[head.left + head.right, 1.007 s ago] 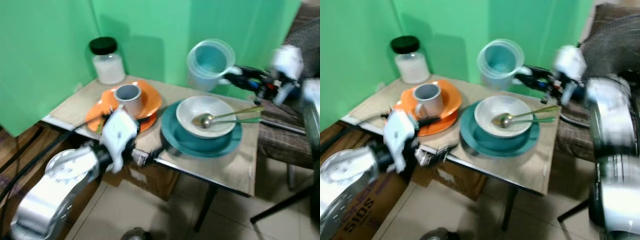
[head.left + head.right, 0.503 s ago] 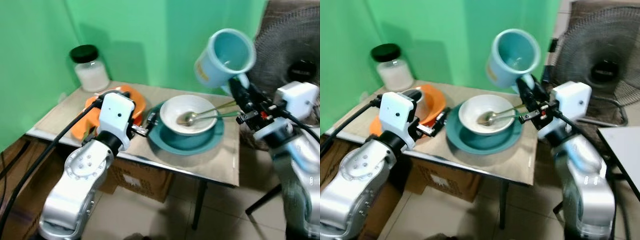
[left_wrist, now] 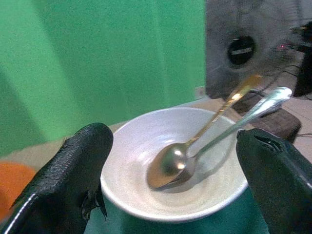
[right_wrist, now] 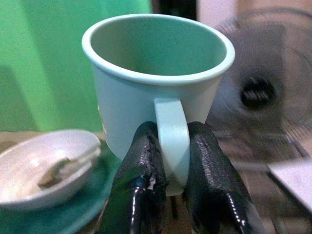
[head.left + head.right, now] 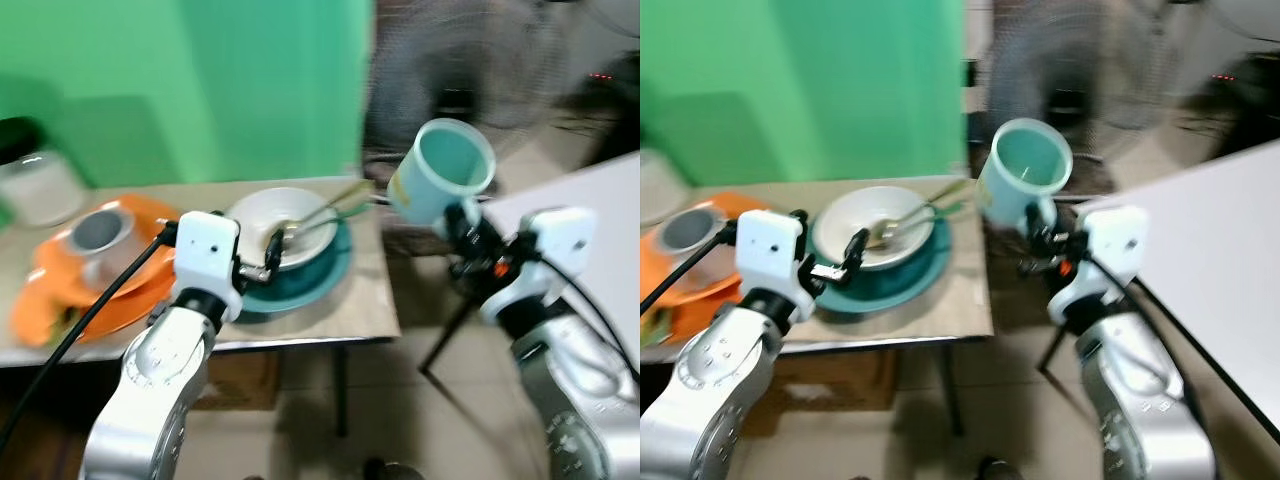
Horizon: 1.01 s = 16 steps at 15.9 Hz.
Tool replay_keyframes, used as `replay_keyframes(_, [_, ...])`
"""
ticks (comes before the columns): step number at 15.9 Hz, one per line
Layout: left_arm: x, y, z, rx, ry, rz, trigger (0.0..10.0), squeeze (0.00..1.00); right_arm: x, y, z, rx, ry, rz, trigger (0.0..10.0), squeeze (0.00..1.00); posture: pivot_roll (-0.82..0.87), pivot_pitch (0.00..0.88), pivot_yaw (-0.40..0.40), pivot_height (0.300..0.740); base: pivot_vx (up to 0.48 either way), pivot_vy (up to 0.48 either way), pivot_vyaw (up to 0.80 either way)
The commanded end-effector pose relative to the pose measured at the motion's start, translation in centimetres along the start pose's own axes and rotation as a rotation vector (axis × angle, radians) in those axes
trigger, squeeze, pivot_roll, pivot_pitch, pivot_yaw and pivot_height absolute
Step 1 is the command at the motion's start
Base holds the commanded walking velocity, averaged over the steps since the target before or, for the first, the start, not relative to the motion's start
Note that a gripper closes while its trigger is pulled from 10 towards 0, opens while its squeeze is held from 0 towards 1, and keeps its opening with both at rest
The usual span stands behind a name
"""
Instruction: Setting the table
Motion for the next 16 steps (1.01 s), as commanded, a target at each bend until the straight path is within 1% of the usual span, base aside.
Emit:
replay_keyframes(1, [0.7,0.4,0.1,0.020,-0.013,0.040,10.0,0.00,0.4,0.0,-0.2,0.005,-0.005,0.003,10.0,0.00,-0.11,0.060,0.011,0.740,0.000,0.000,-0.80])
replay_keyframes(3, [1.2,0.5,0.1,0.030,-0.028,0.062,10.0,0.00,0.5,-0.4,-0.3,0.010,0.001,-0.011,10.0,0.00,-0.08,0.060,-0.002,0.740,0.000,0.000,-0.80])
replay_keyframes(5, [1.4,0.7,-0.1,0.043,-0.023,0.066,10.0,0.00,0.3,-0.6,-0.5,0.009,0.030,-0.026,10.0,0.00,-0.08,0.046,0.008,0.740,0.000,0.000,-0.79])
replay_keyframes(6, [1.4,0.7,-0.2,0.044,-0.034,0.069,10.0,0.00,0.4,-0.7,-0.6,0.001,0.030,-0.009,10.0,0.00,-0.08,0.034,0.015,0.740,0.000,0.000,-0.79])
replay_keyframes(7, [1.6,0.3,-0.3,0.047,-0.030,0.081,10.0,0.00,0.6,-0.8,-0.6,-0.018,0.021,0.007,10.0,0.00,-0.08,0.030,0.021,0.740,0.000,0.000,-0.79])
replay_keyframes(8, [1.8,0.0,-0.3,0.042,-0.022,0.087,10.0,0.00,0.7,-0.9,-0.5,-0.054,0.031,0.025,10.0,0.00,-0.08,0.017,0.032,0.740,0.000,0.000,-0.78])
replay_keyframes(9, [1.7,-0.2,-0.4,0.041,-0.025,0.088,10.0,0.00,0.6,-0.9,-0.5,-0.059,0.038,0.011,10.0,0.00,-0.09,0.014,0.034,0.740,0.000,0.000,-0.78])
replay_keyframes(10, [1.6,-0.3,-0.4,0.040,-0.026,0.087,10.0,0.00,0.4,-1.0,-0.7,-0.033,0.024,-0.009,10.0,0.00,-0.09,0.014,0.034,0.740,0.000,0.000,-0.78])
replay_keyframes(11, [1.4,-0.3,-0.5,0.043,-0.017,0.079,10.0,0.00,0.3,-1.0,-0.3,-0.076,0.042,-0.012,10.0,0.00,-0.10,0.006,0.039,0.740,0.000,0.000,-0.78])
replay_keyframes(12, [1.4,-0.3,-0.5,0.044,-0.016,0.078,10.0,0.00,0.3,-1.0,-0.2,-0.087,0.045,-0.012,10.0,0.00,-0.10,0.006,0.039,0.740,0.000,0.000,-0.78])
replay_keyframes(13, [1.3,-0.5,-0.5,0.038,-0.011,0.070,10.0,0.00,0.3,-1.2,0.3,-0.106,0.059,-0.024,10.0,0.00,-0.10,0.012,0.036,0.740,0.000,0.000,-0.77])
replay_keyframes(16, [1.2,-0.4,-0.6,0.045,-0.010,0.071,10.0,0.00,0.2,-1.4,0.6,-0.121,0.063,-0.049,10.0,0.00,-0.09,0.020,0.025,0.740,0.000,0.000,-0.76])
Point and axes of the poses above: a point about 5 cm out from each wrist's last joint towards the gripper, its own y axis pointing back from the gripper into the wrist, its own x axis along the axis of the wrist's last joint, z = x × y, the point moved 1 cm from there along -y, pointing out of the wrist towards the gripper, and after that the axes turned 2 degrees about y, right-handed, at the moved point
